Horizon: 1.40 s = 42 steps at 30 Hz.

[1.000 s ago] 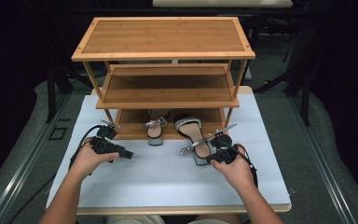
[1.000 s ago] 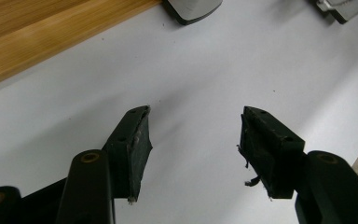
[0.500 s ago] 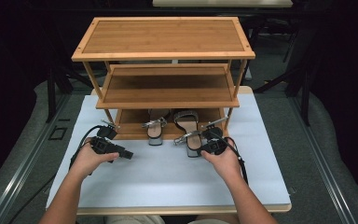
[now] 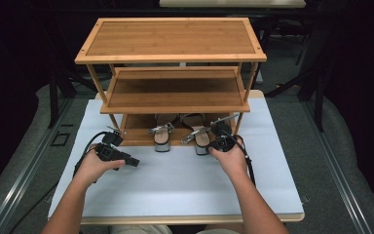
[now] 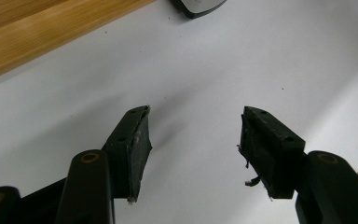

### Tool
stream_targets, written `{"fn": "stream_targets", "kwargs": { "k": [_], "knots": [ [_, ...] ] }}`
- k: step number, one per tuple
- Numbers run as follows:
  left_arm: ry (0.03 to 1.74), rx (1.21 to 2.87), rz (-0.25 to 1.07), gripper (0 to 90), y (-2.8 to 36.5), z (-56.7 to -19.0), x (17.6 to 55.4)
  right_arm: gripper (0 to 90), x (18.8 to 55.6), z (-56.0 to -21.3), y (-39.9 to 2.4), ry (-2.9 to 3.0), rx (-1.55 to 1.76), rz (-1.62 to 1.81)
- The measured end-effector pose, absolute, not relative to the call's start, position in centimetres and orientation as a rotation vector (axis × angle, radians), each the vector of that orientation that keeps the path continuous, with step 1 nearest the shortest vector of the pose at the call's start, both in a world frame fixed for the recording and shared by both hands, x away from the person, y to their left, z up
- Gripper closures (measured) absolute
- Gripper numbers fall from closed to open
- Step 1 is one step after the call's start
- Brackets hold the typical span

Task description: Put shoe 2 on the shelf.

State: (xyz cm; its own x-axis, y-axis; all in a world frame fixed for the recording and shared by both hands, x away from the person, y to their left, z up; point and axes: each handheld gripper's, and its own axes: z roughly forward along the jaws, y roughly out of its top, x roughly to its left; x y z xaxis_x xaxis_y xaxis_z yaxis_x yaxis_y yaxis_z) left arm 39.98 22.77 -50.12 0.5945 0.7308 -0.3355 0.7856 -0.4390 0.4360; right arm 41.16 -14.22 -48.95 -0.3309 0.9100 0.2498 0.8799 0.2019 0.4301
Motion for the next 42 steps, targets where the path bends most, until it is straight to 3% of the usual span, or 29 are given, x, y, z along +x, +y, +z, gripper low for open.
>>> {"fn": "stream_targets", "kwargs": {
  "k": [12, 23, 25, 29, 36, 42],
  "knots": [
    [1.197, 2.273, -0.128, 42.6, 22.7, -50.2, 40.0, 77.5, 42.6, -49.0, -11.5, 2.382, 1.744, 0.767],
    [1.19, 2.267, -0.117, 43.2, 22.4, -50.3, 40.0, 77.2, 42.6, -49.2, -11.7, 2.388, 1.76, 0.792],
    [1.188, 2.266, -0.103, 44.5, 22.2, -50.3, 40.0, 72.3, 42.5, -49.3, -11.8, 2.393, 1.749, 0.799],
    [1.194, 2.242, -0.085, 49.0, 22.2, -50.4, 40.1, 70.7, 41.8, -49.3, -12.5, 2.362, 1.734, 0.817],
    [1.187, 2.235, 0.005, 74.5, 20.8, -50.5, 40.7, 69.5, 41.0, -49.6, -14.1, 2.329, 1.741, 0.875],
    [1.154, 2.292, 0.039, 74.9, 18.1, -51.6, 41.5, 56.0, 41.1, -50.5, -13.3, 2.439, 1.682, 0.881]
  ]
}}
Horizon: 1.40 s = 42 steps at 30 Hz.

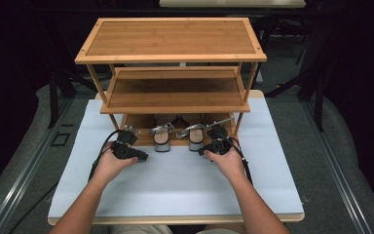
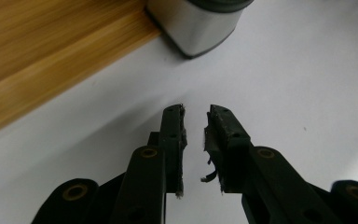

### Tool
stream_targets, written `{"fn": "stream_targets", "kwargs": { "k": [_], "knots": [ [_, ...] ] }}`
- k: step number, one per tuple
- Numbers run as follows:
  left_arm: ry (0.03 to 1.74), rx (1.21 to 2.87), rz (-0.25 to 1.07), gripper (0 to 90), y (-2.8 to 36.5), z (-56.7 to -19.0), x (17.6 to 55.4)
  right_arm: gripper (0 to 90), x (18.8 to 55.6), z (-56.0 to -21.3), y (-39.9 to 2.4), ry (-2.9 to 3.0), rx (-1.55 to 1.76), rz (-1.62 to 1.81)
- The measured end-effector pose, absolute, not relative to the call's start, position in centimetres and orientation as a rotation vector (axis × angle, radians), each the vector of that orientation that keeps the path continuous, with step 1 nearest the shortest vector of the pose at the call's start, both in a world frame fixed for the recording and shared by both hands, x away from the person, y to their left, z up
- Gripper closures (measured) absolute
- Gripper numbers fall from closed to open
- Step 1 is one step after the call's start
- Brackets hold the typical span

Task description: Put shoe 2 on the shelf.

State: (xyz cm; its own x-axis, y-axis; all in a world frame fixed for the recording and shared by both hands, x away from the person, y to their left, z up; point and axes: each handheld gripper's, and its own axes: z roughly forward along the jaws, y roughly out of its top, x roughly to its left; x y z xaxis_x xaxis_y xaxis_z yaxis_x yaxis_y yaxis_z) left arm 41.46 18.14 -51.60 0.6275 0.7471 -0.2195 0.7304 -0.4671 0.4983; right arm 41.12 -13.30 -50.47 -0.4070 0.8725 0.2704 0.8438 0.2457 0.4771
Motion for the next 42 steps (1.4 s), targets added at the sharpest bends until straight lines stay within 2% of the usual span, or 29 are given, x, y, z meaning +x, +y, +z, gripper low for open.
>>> {"fn": "stream_targets", "kwargs": {
  "k": [4, 10, 13, 42],
  "knots": [
    [1.146, 2.323, 0.049, 72.2, 17.1, -51.6, 42.3, 51.8, 41.5, -50.6, -13.3, 2.395, 1.679, 0.886],
    [1.171, 2.315, 0.106, 55.2, 16.0, -51.4, 43.2, 50.3, 42.2, -50.7, -13.6, 2.395, 1.685, 0.959],
    [1.155, 2.297, 0.107, 51.7, 15.7, -51.5, 43.8, 50.3, 42.4, -50.8, -13.4, 2.401, 1.674, 0.994],
    [1.175, 2.292, 0.024, 51.9, 13.9, -51.4, 45.0, 52.7, 43.0, -50.3, -12.4, 2.431, 1.678, 1.05]
  ]
}}
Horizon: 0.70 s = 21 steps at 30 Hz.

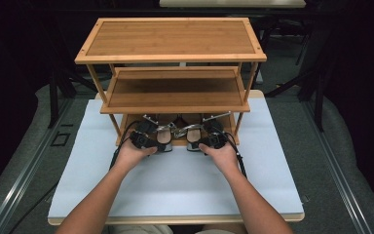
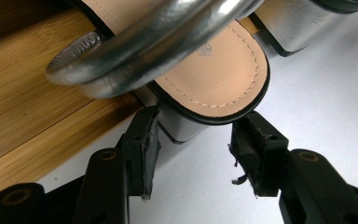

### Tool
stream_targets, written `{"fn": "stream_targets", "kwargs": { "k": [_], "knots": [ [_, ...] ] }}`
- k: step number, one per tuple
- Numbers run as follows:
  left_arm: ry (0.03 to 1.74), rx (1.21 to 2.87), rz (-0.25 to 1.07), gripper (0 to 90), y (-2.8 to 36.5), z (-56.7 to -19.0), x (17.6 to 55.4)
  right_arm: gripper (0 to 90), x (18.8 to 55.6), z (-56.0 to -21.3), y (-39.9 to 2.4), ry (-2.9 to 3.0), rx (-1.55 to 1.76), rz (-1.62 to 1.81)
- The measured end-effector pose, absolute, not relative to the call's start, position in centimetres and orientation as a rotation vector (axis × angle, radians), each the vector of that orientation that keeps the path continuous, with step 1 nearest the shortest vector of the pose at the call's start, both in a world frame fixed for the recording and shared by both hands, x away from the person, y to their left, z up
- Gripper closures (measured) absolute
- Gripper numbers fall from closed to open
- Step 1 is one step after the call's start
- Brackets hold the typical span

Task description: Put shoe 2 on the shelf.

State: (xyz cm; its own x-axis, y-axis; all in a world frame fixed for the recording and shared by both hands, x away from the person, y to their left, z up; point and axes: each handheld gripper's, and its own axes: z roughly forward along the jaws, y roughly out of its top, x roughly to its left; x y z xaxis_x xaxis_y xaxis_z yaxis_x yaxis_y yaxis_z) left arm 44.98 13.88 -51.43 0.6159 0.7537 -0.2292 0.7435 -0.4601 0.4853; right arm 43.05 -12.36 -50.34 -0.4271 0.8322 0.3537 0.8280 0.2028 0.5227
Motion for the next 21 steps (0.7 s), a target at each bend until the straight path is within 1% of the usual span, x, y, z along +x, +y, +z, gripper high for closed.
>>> {"fn": "stream_targets", "kwargs": {
  "k": [3, 11, 21],
  "knots": [
    [1.178, 2.288, 0.022, 51.8, 13.8, -51.5, 45.0, 53.0, 43.0, -50.5, -12.1, 2.442, 1.668, 1.034],
    [1.14, 2.286, 0.072, 51.2, 13.9, -51.1, 44.5, 52.2, 42.7, -50.5, -12.1, 2.416, 1.627, 1.036],
    [1.124, 2.26, 0.082, 51.2, 14.4, -50.3, 43.9, 51.9, 42.1, -49.9, -12.8, 2.399, 1.625, 1.063]
  ]
}}
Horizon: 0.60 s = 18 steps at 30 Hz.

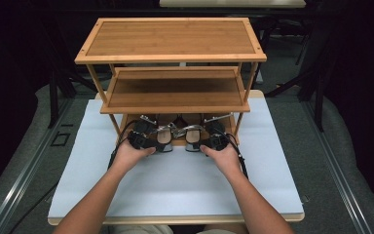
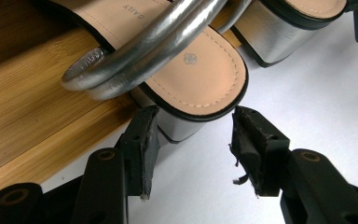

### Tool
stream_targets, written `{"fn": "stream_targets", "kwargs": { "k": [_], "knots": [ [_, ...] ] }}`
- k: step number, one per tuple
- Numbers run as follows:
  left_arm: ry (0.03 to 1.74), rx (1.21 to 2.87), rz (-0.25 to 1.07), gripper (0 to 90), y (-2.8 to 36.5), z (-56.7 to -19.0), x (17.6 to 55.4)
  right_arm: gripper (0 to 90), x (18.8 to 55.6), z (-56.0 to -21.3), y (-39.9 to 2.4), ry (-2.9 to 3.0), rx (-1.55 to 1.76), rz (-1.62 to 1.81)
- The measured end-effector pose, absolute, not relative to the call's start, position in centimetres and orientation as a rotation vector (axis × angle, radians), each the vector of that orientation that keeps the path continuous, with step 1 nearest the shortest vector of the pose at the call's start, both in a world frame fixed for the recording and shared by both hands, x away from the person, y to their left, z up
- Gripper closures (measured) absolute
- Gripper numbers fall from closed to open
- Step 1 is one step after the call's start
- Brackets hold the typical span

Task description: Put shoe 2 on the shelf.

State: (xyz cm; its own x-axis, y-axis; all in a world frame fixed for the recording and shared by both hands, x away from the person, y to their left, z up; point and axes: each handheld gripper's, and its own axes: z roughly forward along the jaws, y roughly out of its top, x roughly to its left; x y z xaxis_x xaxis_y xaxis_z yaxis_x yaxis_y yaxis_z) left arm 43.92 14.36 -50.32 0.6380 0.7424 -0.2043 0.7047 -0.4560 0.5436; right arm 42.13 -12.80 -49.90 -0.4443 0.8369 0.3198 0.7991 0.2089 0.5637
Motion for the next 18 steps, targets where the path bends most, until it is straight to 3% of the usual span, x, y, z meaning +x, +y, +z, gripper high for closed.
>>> {"fn": "stream_targets", "kwargs": {
  "k": [18],
  "knots": [
    [1.12, 2.225, 0.092, 49.5, 17.0, -49.1, 41.8, 49.9, 39.7, -48.1, -15.1, 2.371, 1.57, 1.045]
  ]
}}
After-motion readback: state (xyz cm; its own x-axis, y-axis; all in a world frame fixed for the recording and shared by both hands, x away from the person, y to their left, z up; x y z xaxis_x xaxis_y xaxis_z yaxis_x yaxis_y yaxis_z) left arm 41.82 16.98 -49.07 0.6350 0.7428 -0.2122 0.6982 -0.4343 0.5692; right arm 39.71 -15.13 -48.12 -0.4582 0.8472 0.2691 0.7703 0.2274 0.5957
